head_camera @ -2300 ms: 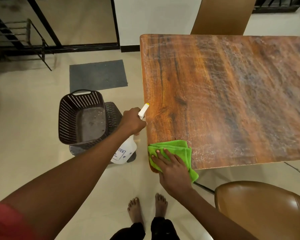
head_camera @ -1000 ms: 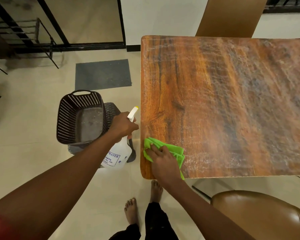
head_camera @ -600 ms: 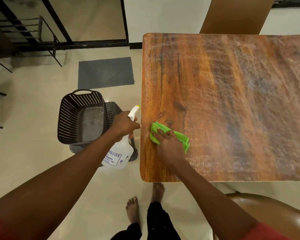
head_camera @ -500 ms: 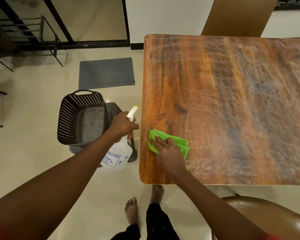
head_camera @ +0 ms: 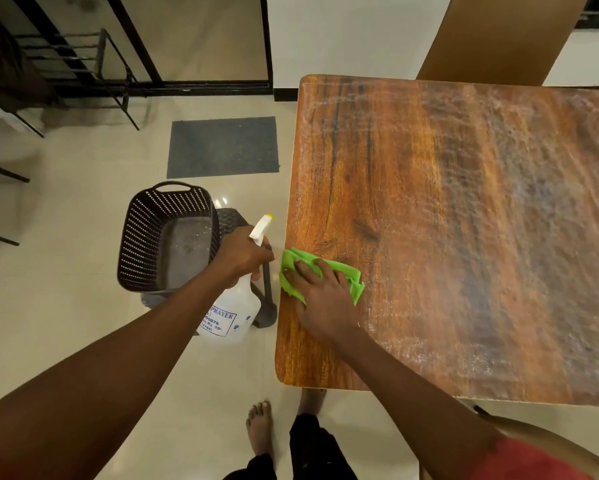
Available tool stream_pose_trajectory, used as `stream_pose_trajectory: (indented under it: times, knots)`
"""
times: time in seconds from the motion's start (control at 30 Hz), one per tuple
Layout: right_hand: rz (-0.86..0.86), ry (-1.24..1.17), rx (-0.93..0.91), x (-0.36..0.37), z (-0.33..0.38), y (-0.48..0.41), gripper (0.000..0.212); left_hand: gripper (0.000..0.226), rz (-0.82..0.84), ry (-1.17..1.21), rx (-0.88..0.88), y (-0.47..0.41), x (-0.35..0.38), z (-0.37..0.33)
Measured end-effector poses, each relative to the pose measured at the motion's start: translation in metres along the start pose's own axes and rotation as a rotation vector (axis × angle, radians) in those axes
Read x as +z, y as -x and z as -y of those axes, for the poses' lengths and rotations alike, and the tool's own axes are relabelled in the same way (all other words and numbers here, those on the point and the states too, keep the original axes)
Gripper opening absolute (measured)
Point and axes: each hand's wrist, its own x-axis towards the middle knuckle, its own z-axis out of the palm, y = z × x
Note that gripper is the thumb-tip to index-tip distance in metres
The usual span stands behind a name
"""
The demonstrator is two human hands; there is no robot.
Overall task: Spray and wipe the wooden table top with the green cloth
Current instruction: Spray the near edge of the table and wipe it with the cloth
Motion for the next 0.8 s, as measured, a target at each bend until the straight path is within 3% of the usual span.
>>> stream_pose_trajectory:
  times: [0.2, 0.43, 0.63, 0.8]
  knots:
    - [-0.038, -0.023, -0.250, 0.011, 0.004, 0.045, 0.052, 0.015, -0.008, -0.008, -0.001, -0.008, 0.000, -0.001]
    - [-0.021, -0.016, -0.141, -0.005, -0.008, -0.008, 0.049, 0.018, -0.031, 0.005, -0.001, -0.013, 0.006, -0.002]
    - [-0.041, -0.029, -0.278, 0.007, -0.010, 0.027, 0.044, 0.016, 0.001, -0.016, -0.019, -0.017, 0.003, -0.004]
    - [-0.043, -0.023, -0.299, 0.002, -0.014, 0.036, 0.039, 0.022, 0.015, -0.197, 0.025, -0.024, 0.010, -0.013]
